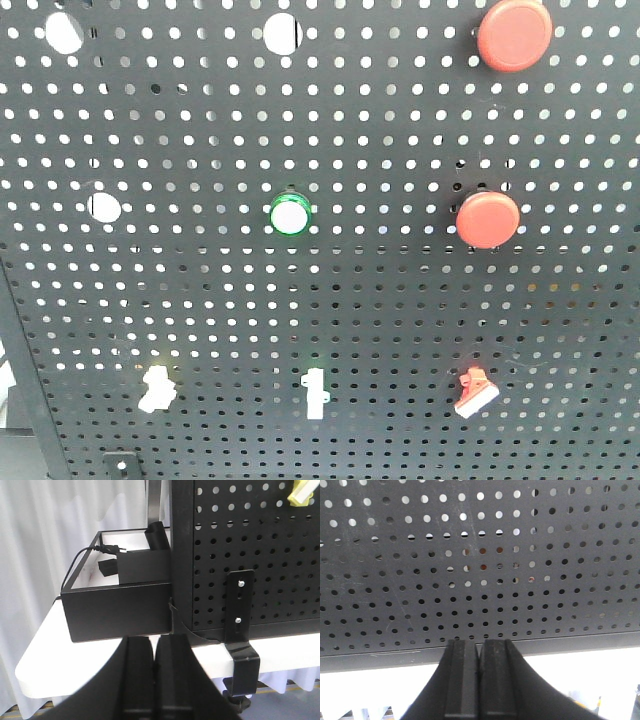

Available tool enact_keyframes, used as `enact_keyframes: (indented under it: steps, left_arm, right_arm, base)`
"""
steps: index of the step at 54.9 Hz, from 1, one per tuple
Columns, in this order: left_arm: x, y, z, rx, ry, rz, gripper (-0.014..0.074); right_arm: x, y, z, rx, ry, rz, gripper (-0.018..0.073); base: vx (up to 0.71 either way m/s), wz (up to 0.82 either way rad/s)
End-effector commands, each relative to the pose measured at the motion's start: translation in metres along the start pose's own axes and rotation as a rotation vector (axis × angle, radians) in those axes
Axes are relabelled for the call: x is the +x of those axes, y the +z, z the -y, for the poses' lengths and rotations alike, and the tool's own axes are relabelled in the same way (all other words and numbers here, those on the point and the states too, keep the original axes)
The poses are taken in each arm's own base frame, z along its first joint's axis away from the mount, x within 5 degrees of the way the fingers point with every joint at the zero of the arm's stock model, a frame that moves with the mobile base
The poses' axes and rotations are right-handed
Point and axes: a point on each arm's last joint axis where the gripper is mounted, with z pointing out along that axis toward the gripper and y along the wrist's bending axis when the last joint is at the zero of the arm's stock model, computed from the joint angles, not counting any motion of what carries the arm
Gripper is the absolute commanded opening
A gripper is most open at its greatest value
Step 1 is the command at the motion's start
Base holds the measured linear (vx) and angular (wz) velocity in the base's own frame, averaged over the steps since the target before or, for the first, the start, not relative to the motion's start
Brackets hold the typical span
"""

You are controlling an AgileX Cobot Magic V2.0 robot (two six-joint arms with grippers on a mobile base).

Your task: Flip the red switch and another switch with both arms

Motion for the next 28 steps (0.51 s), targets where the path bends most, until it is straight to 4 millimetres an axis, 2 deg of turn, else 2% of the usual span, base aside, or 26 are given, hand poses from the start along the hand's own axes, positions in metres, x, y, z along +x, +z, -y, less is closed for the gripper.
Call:
enact_keyframes:
  steps: [1, 28]
  left_arm:
    - [-0.0012, -0.0005, 0.0005, 0.004, -0.012, 0.075, 0.0003]
    - [-0.0012, -0.0005, 0.0005, 0.004, -0.012, 0.075, 0.0003]
  right_arm:
    - [-0.0061, -0.0008, 0.0000, -0.001, -0.007, 0.087, -0.0006]
    - [-0.0061, -0.0008, 0.0000, -0.001, -0.007, 0.087, -0.0006]
  base:
    - [0.00, 0.00]
    - [0.00, 0.00]
